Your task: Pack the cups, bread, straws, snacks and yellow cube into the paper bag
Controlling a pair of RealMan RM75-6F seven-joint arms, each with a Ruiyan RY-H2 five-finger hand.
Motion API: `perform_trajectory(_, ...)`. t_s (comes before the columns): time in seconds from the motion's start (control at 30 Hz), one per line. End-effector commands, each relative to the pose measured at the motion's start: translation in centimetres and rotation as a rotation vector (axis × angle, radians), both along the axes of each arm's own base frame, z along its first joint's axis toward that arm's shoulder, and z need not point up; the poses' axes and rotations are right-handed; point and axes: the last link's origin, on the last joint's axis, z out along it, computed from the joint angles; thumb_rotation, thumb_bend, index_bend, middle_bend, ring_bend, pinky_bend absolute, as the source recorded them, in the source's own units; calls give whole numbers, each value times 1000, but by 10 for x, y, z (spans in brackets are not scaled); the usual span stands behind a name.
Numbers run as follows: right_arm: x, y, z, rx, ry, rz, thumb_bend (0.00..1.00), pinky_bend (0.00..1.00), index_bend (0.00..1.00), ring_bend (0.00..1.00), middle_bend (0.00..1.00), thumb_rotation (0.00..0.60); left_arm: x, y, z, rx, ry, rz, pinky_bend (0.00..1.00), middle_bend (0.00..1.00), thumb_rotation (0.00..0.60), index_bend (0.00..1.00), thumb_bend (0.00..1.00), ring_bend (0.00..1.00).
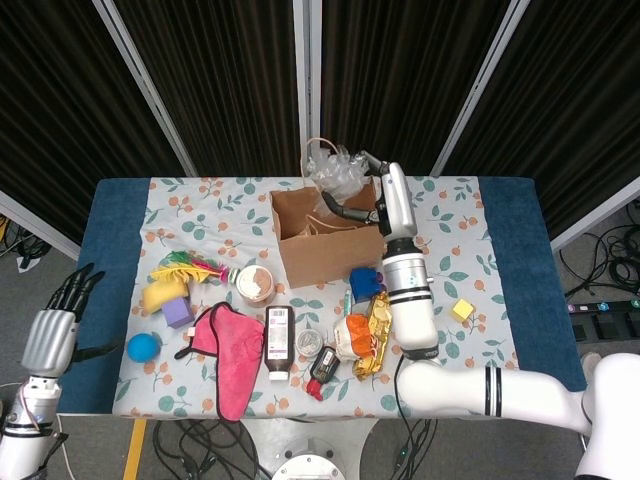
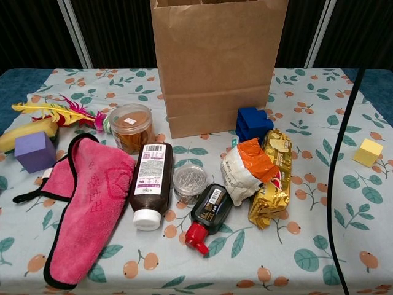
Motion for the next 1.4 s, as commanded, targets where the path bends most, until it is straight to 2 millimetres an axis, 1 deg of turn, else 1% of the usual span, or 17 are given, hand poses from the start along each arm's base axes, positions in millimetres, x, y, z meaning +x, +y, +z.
perform_trajectory(0.03, -10, -2, -6, 24, 10, -10, 168, 319, 581, 299, 476, 600, 1, 0, -1, -2, 0, -3, 188, 145, 567, 154, 147, 92)
perform_trajectory(0.1, -13, -2, -11, 53, 14, 5, 132, 277, 508, 258, 431, 600, 1, 0, 0, -1, 2, -3, 188, 145, 569, 154, 147, 92)
perform_trajectory(0.17, -13, -1, -14, 90, 15, 29, 60, 191, 335, 160, 331, 600, 1, 0, 1, 2, 3, -3, 188, 145, 570, 154, 147, 92)
perform_trajectory(0.27, -12, 0, -13, 121, 19, 67, 2, 96, 103, 39, 194, 600, 1, -1, 2, 7, 3, -2, 188, 145, 574, 155, 147, 92)
perform_trajectory(0.33, -11, 1, -10, 115, 21, 81, 0, 71, 36, 6, 147, 600, 2, -1, 2, 8, 1, -3, 188, 144, 572, 154, 147, 92)
perform_trajectory(0.53, -12, 5, 6, 72, 11, 90, 0, 66, 21, 0, 133, 600, 4, -2, 2, 6, -6, -9, 188, 145, 570, 154, 148, 92)
perform_trajectory(0.63, -11, 10, 22, 21, 17, 120, 0, 66, 22, 0, 135, 600, 5, -2, 3, 7, -8, -11, 188, 145, 569, 155, 147, 92)
perform_trajectory(0.77, -6, 25, 57, -110, 26, 201, 0, 66, 21, 1, 140, 600, 7, -3, 4, 10, -7, -17, 188, 145, 566, 155, 147, 92)
perform_trajectory(0.8, -7, 31, 70, -172, 54, 227, 0, 66, 21, 4, 144, 600, 8, -2, 4, 11, -8, -18, 188, 145, 567, 155, 147, 92)
perform_trajectory(0.87, -13, 42, 88, -275, 143, 256, 0, 64, 39, 24, 164, 600, 8, -3, 4, 13, -8, -20, 188, 144, 569, 154, 147, 92)
perform_trajectory(0.93, -27, 55, 101, -377, 319, 282, 0, 71, 78, 49, 188, 600, 9, -3, 3, 10, -9, -22, 188, 144, 568, 154, 147, 92)
perform_trajectory(1.0, -49, 66, 106, -418, 533, 284, 0, 81, 123, 62, 203, 600, 10, -3, 1, 6, -11, -26, 188, 144, 568, 154, 147, 92)
perform_trajectory(1.07, -72, 78, 105, -406, 692, 282, 0, 86, 172, 66, 214, 600, 11, -2, 0, 2, -11, -28, 188, 145, 569, 154, 147, 92)
perform_trajectory(1.1, -89, 86, 104, -383, 771, 277, 0, 86, 188, 68, 218, 600, 12, -2, -1, 0, -12, -29, 188, 144, 569, 154, 147, 92)
perform_trajectory(1.2, -125, 106, 94, -285, 892, 293, 0, 90, 198, 73, 225, 600, 13, -2, -3, -1, -9, -32, 188, 144, 570, 154, 147, 92)
perform_trajectory(1.3, -154, 126, 80, -202, 996, 352, 0, 99, 220, 83, 237, 600, 13, -2, -2, 6, -5, -31, 188, 145, 570, 154, 147, 92)
perform_trajectory(1.4, -177, 138, 63, -145, 1116, 444, 0, 104, 232, 89, 243, 600, 12, -3, -2, 12, -1, -25, 188, 145, 569, 154, 148, 92)
